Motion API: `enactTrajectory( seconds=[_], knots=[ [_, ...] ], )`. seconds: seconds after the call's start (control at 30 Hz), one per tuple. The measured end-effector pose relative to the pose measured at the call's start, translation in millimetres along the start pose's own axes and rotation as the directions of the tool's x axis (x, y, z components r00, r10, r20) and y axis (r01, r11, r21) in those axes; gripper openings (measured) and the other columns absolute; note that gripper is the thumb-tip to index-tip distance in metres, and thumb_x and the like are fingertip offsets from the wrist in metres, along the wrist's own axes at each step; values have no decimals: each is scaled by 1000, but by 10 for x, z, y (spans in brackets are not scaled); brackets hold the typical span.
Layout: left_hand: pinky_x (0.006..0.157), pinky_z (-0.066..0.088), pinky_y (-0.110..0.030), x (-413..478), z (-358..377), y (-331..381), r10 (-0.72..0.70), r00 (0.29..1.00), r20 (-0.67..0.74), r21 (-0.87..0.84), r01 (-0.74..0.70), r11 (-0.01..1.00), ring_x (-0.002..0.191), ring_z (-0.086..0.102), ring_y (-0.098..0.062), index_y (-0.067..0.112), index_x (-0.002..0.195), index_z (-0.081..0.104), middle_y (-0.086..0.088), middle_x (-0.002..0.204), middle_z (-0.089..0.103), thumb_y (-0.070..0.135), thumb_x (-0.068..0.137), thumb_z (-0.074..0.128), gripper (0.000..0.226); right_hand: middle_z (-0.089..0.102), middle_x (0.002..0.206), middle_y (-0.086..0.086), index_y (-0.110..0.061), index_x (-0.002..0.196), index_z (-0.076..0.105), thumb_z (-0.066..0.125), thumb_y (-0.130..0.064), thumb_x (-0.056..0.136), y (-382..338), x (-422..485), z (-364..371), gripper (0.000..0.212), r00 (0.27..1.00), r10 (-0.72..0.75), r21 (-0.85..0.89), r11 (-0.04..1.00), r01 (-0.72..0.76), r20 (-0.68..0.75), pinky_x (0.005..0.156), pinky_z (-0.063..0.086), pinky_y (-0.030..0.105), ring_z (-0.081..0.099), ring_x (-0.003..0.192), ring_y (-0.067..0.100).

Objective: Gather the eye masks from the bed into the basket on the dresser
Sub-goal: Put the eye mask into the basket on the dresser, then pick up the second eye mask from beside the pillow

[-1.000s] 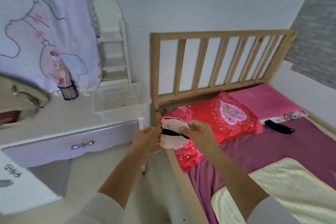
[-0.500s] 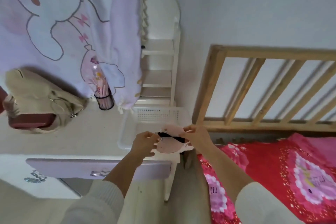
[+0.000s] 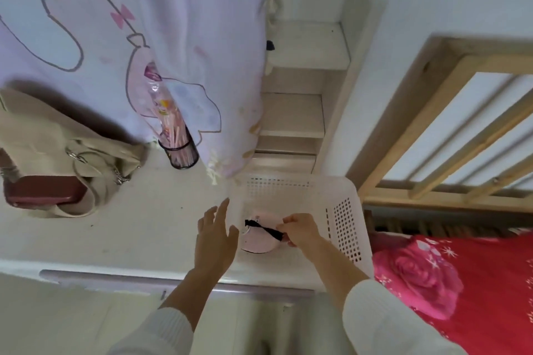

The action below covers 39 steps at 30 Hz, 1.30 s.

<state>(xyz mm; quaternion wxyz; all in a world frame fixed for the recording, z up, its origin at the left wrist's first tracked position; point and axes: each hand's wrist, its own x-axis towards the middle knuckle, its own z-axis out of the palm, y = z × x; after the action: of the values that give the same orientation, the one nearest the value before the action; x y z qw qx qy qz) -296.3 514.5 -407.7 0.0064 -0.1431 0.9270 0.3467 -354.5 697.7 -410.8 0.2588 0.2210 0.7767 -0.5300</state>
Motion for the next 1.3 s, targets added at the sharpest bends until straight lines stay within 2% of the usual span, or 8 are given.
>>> enactTrajectory(
  seconds=[0.17,0.3,0.43,0.57,0.8,0.9,1.2,1.3],
  knots=[
    [96,44,-43,48,36,-7,22,998,63,33,-24,999,124,37,-32,25,148,22,-12,144,36,15,85,56,73,66,76,13,-11,64,64,73,-3,75,-15,117,91,15,1000,17,42,999,-17,-8,80,59,43,66,77,28],
    [105,38,-48,136,-57,132,94,993,65,167,-104,981,136,25,-36,17,147,26,-17,151,26,17,83,60,72,66,82,7,-6,85,70,73,-11,74,-36,40,-127,13,999,-50,-56,997,51,11,70,52,30,62,78,20],
    [107,34,-46,278,-31,656,309,946,98,257,-324,911,138,26,-35,12,143,36,-18,151,30,13,83,59,64,68,91,-1,-12,98,70,71,-18,79,-37,-174,-668,20,983,-157,-65,986,151,-99,81,51,30,63,89,17],
    [112,30,-41,137,510,1485,483,849,215,110,-512,852,137,26,-28,16,139,39,-10,149,33,15,86,55,55,72,92,3,-12,91,72,65,-18,84,328,-543,-1434,11,930,-206,-66,979,195,-304,85,52,33,65,86,16],
    [105,41,-36,-1012,1949,2794,719,530,450,-109,-766,633,123,47,-25,14,125,51,-8,127,54,13,86,54,40,69,74,3,-11,80,72,68,-12,81,1750,-1528,-2867,4,784,51,96,995,10,-618,49,44,17,55,50,3],
    [101,43,-36,-1615,2544,3128,716,402,571,-124,-819,560,119,49,-27,13,124,53,-9,122,55,13,84,56,40,66,72,2,-11,80,73,69,-14,78,2496,-1960,-3376,6,712,168,183,981,-56,-682,63,44,24,58,66,12],
    [107,36,-34,-3277,4087,3964,555,266,788,-127,-811,571,126,42,-26,11,131,48,-11,131,49,11,84,55,48,75,83,6,-14,80,75,68,-18,76,4523,-2712,-4643,9,585,467,434,877,-206,-663,73,52,31,68,80,20],
    [106,38,-37,-3552,4618,4257,524,206,826,-129,-837,532,126,43,-27,10,133,47,-11,133,49,14,86,55,48,70,75,8,-14,66,69,61,-14,77,4966,-2702,-5010,13,586,514,457,851,-259,-626,72,54,36,65,74,25]
  ],
)
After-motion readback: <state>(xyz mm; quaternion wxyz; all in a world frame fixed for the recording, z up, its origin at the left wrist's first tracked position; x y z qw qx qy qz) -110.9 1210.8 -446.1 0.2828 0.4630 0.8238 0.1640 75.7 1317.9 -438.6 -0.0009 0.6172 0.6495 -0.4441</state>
